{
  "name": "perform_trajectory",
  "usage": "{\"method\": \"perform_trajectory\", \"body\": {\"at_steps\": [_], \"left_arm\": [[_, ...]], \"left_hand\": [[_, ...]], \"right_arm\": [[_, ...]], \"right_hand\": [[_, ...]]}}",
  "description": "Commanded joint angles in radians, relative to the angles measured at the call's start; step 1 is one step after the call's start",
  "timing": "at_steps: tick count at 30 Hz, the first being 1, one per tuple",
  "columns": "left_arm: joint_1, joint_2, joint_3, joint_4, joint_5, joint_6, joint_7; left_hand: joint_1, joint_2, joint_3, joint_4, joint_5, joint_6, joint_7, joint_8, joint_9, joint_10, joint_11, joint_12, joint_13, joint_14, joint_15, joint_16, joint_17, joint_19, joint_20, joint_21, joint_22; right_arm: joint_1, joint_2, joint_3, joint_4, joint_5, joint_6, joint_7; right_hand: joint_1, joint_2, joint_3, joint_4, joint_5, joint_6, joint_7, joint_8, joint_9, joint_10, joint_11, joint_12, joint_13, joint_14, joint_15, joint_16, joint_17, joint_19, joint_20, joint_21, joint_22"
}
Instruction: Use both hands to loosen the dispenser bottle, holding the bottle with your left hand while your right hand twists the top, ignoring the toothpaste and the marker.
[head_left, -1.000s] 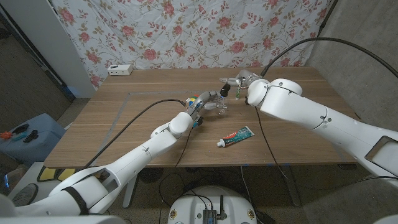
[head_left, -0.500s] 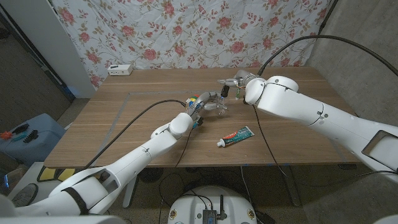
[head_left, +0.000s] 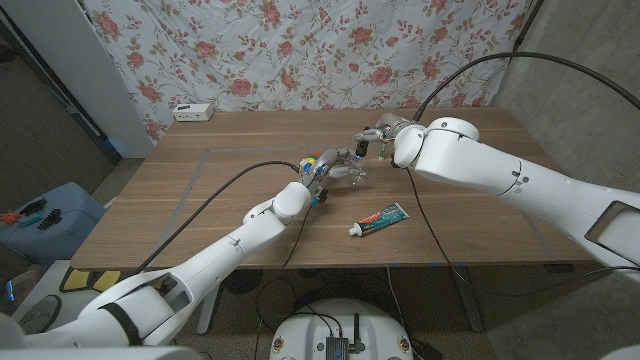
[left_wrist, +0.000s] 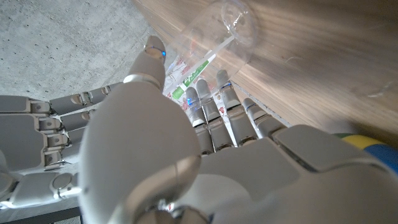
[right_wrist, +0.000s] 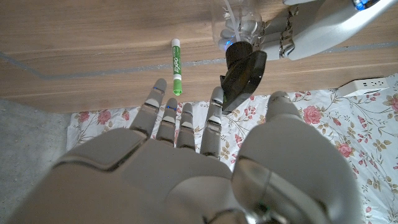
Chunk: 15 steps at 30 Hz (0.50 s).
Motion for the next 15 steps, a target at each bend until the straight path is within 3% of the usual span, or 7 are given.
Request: {"method": "perform_trajectory", "body": {"at_steps": [1, 15], "left_arm": [[-0.001, -0.003, 0.002, 0.006, -0.002, -0.011, -0.003], [-0.003, -0.006, 0.001, 0.019, -0.006, -0.023, -0.007]], "left_hand": [[-0.068, 0.127, 0.067, 0.057, 0.007, 0.061, -0.025, 0.005, 0.002, 0.075, -0.060, 0.006, 0.146, 0.021, -0.101, 0.003, 0.003, -0.001, -0.032, -0.002, 0.000], [-0.072, 0.129, 0.068, 0.058, 0.007, 0.061, -0.025, 0.004, 0.002, 0.074, -0.064, 0.004, 0.146, 0.023, -0.100, 0.002, 0.003, 0.000, -0.032, -0.002, 0.000]], "right_arm": [[0.037, -0.014, -0.027, 0.006, 0.112, -0.001, -0.091], [0.071, -0.013, -0.052, 0.023, 0.192, -0.001, -0.161]], "right_hand": [[0.029, 0.009, 0.012, -0.019, 0.007, -0.004, -0.003, 0.008, 0.003, -0.001, -0.004, 0.004, 0.002, 0.009, -0.006, 0.000, 0.000, 0.004, 0.002, 0.002, 0.002], [0.113, 0.043, 0.055, -0.077, 0.005, 0.008, -0.018, 0.015, 0.004, 0.001, -0.014, 0.006, 0.003, 0.016, -0.016, 0.001, -0.001, 0.017, 0.002, 0.004, 0.002]]}}
